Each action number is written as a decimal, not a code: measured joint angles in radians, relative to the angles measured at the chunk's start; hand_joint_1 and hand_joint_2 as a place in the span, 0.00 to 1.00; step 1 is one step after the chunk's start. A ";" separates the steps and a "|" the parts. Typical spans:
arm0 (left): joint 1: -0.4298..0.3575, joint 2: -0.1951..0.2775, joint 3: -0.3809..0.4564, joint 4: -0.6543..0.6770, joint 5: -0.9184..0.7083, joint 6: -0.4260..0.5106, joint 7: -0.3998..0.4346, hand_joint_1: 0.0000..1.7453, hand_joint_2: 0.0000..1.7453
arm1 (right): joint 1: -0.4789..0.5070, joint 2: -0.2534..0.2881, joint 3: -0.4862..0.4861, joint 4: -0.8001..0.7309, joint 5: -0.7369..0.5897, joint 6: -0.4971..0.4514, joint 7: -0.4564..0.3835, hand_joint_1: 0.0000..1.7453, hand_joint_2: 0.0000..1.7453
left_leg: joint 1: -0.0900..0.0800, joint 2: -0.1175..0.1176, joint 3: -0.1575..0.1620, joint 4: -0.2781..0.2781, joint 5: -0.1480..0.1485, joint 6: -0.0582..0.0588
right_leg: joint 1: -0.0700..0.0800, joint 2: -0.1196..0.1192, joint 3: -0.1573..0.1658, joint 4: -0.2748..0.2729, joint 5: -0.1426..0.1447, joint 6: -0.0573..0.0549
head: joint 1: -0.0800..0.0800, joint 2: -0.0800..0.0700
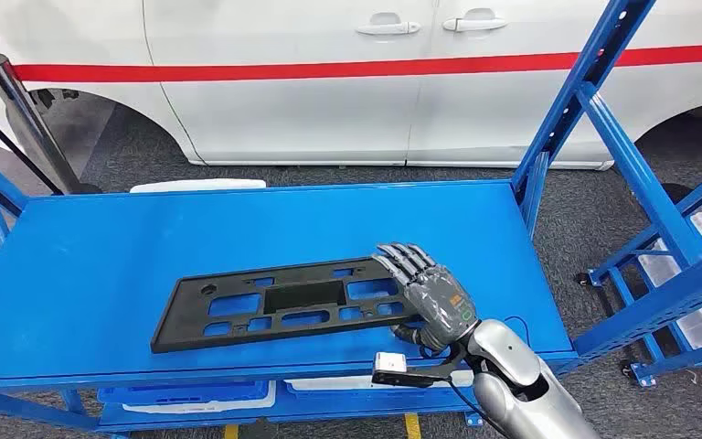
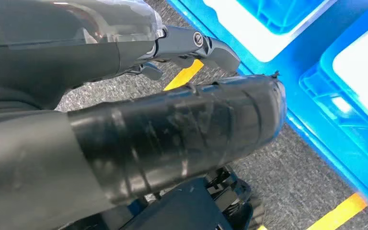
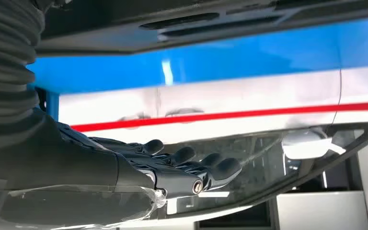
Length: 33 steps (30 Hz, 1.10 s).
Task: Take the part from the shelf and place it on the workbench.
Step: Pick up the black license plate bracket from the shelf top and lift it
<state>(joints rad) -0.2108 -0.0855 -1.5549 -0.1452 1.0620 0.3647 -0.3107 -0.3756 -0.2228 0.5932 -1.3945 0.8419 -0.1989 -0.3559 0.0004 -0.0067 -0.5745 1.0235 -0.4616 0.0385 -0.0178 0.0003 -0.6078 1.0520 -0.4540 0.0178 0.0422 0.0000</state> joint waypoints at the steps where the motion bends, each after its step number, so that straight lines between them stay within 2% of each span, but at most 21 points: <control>1: 0.000 0.000 0.000 0.000 0.000 0.000 0.000 0.00 0.00 | -0.004 0.001 0.003 0.002 0.000 0.001 0.000 0.00 1.00 | -0.001 0.000 -0.002 0.000 0.000 -0.003 | 0.001 0.000 0.001 -0.002 -0.002 -0.002 | -0.001 0.000; 3: -0.001 0.000 0.000 0.000 -0.001 -0.001 0.001 0.00 0.00 | -0.011 0.004 0.010 0.008 0.001 0.003 0.003 0.00 1.00 | -0.003 0.000 -0.006 0.002 0.000 -0.008 | 0.004 0.001 0.002 -0.006 -0.005 -0.006 | -0.001 0.000; 6: -0.002 0.000 0.000 0.000 -0.006 -0.002 0.004 0.00 0.00 | -0.028 0.008 0.021 0.026 0.001 0.012 0.012 0.00 1.00 | 0.000 0.000 -0.013 0.020 -0.015 -0.023 | -0.001 0.001 0.003 -0.013 -0.001 -0.022 | -0.002 0.000; 8: -0.003 0.000 0.000 0.000 -0.009 -0.003 0.006 0.00 0.00 | -0.047 0.014 0.030 0.046 -0.001 0.019 0.017 0.00 1.00 | 0.004 0.001 -0.053 0.107 -0.064 -0.034 | -0.004 0.000 0.005 -0.017 0.001 -0.032 | -0.002 0.000; 10: -0.003 0.000 0.000 0.000 -0.010 -0.005 0.007 0.00 0.00 | -0.060 0.020 0.041 0.073 -0.003 0.028 0.021 0.00 1.00 | 0.008 0.001 -0.117 0.236 -0.117 -0.041 | -0.004 -0.001 0.005 -0.017 0.000 -0.035 | -0.002 0.000; 11: -0.003 0.000 0.000 0.000 -0.010 -0.007 0.008 0.00 0.00 | -0.064 0.022 0.046 0.088 -0.004 0.031 0.022 0.00 1.00 | 0.009 0.001 -0.139 0.275 -0.123 -0.043 | -0.004 -0.001 0.005 -0.017 0.000 -0.035 | -0.002 0.000; 12: -0.002 0.000 0.000 0.000 -0.011 -0.008 0.009 0.00 0.00 | -0.068 0.024 0.051 0.102 -0.004 0.033 0.024 0.00 1.00 | 0.010 0.001 -0.144 0.278 -0.109 -0.044 | -0.004 -0.002 0.005 -0.016 -0.001 -0.035 | -0.002 0.000; 13: -0.003 0.000 0.000 0.000 -0.011 -0.009 0.009 0.00 0.00 | -0.073 0.026 0.055 0.116 -0.004 0.034 0.026 0.00 1.00 | 0.011 0.001 -0.128 0.238 -0.078 -0.044 | -0.004 -0.002 0.006 -0.016 -0.001 -0.035 | -0.002 0.000; 15: -0.004 0.000 0.000 0.000 -0.011 -0.010 0.010 0.00 0.00 | -0.086 0.030 0.062 0.140 -0.004 0.036 0.031 0.00 1.00 | 0.010 0.002 -0.065 0.102 -0.010 -0.039 | -0.004 0.000 0.009 -0.015 -0.003 -0.030 | -0.002 0.000; 16: -0.005 0.000 0.000 0.000 -0.011 -0.010 0.010 0.00 0.00 | -0.093 0.032 0.063 0.152 -0.004 0.036 0.035 0.00 1.00 | 0.009 0.001 -0.039 0.046 0.009 -0.035 | -0.002 0.000 0.009 -0.015 -0.004 -0.026 | -0.002 0.000; 17: -0.005 0.000 0.000 0.000 -0.011 -0.010 0.010 0.00 0.00 | -0.100 0.034 0.065 0.166 -0.004 0.036 0.038 0.00 1.00 | 0.007 0.000 -0.025 0.015 0.015 -0.031 | -0.001 0.001 0.009 -0.015 -0.004 -0.021 | -0.002 0.000; 20: -0.005 0.000 0.000 0.000 -0.011 -0.010 0.011 0.00 0.00 | -0.117 0.038 0.068 0.207 -0.001 0.030 0.049 0.00 1.00 | 0.006 -0.001 -0.019 -0.003 0.016 -0.016 | 0.000 0.000 0.010 -0.020 -0.001 -0.003 | -0.001 0.000; 22: -0.006 -0.001 0.000 0.000 -0.013 -0.010 0.011 0.00 0.00 | -0.128 0.040 0.071 0.231 0.005 0.020 0.056 0.00 1.00 | 0.009 0.000 -0.014 -0.014 0.023 -0.002 | -0.002 0.000 -0.004 0.013 -0.026 0.005 | -0.001 0.000; 23: -0.006 -0.001 0.000 0.000 -0.015 -0.010 0.011 0.00 0.00 | -0.132 0.041 0.073 0.243 0.011 0.012 0.062 0.00 1.00 | 0.010 0.001 -0.012 -0.018 0.025 0.004 | -0.003 0.000 -0.025 0.058 -0.053 0.007 | -0.001 0.000; 25: -0.007 -0.001 0.000 0.000 -0.018 -0.011 0.013 0.00 0.00 | -0.136 0.046 0.075 0.269 0.029 -0.013 0.074 0.00 1.00 | 0.008 0.003 -0.012 -0.018 0.025 0.010 | -0.002 0.001 -0.087 0.187 -0.111 0.010 | -0.001 0.000; 26: -0.006 -0.002 0.000 0.000 -0.019 -0.011 0.014 0.00 0.00 | -0.136 0.050 0.076 0.283 0.042 -0.031 0.081 0.00 1.00 | 0.007 0.003 -0.012 -0.017 0.024 0.010 | -0.003 0.000 -0.110 0.234 -0.123 0.011 | 0.000 0.000; 27: -0.006 -0.002 0.000 0.000 -0.019 -0.012 0.015 0.00 0.00 | -0.136 0.055 0.077 0.294 0.056 -0.051 0.087 0.00 1.00 | 0.006 0.003 -0.011 -0.017 0.023 0.011 | -0.003 0.000 -0.122 0.255 -0.120 0.011 | 0.000 0.000; 28: -0.006 -0.002 0.000 0.000 -0.020 -0.012 0.015 0.00 0.00 | -0.137 0.059 0.078 0.304 0.069 -0.070 0.094 0.00 1.00 | 0.006 0.003 -0.011 -0.015 0.023 0.011 | -0.003 0.000 -0.120 0.249 -0.106 0.011 | 0.000 0.000; 29: -0.006 -0.002 0.000 0.000 -0.021 -0.012 0.015 0.00 0.00 | -0.138 0.064 0.078 0.312 0.083 -0.089 0.100 0.00 1.00 | 0.006 0.002 -0.010 -0.014 0.022 0.010 | -0.003 0.000 -0.103 0.213 -0.080 0.009 | 0.000 0.000; 31: -0.007 -0.003 0.000 0.000 -0.022 -0.012 0.016 0.00 0.00 | -0.142 0.074 0.078 0.328 0.114 -0.125 0.115 0.00 1.00 | 0.006 0.001 -0.009 -0.008 0.018 0.006 | -0.002 0.000 -0.046 0.096 -0.026 0.002 | 0.000 0.000; 33: -0.008 -0.005 0.000 0.000 -0.026 -0.012 0.017 0.00 0.00 | -0.145 0.087 0.080 0.347 0.154 -0.171 0.136 0.00 1.00 | 0.003 0.001 -0.012 -0.001 0.013 -0.002 | 0.003 0.000 -0.002 0.002 0.002 -0.006 | -0.001 0.000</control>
<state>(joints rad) -0.2184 -0.0904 -1.5549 -0.1450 1.0363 0.3529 -0.2935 -0.5206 -0.1357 0.6729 -1.0471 0.9961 -0.3696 -0.2200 0.0033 -0.0060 -0.5866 1.0222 -0.4486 0.0368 -0.0153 0.0007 -0.6102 1.0542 -0.4523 0.0119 0.0414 0.0000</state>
